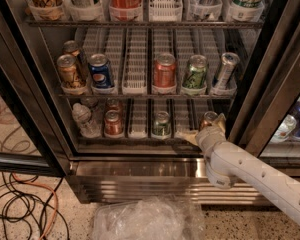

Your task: Pick orange can from bottom shelf of fridge

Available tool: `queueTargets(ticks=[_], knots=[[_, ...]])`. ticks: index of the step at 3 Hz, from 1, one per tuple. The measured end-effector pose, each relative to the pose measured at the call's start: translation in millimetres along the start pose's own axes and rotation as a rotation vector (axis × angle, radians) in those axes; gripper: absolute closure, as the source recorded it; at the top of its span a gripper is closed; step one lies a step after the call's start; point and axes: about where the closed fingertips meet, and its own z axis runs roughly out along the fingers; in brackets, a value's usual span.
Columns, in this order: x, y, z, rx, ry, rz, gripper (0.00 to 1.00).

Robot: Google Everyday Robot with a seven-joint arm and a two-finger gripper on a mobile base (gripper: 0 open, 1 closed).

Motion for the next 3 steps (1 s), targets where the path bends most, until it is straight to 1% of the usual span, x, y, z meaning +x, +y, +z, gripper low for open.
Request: queueTargets(ticks=[3], knots=[[0.0, 0.0, 0.0, 0.0, 0.0, 0.0, 0.87]])
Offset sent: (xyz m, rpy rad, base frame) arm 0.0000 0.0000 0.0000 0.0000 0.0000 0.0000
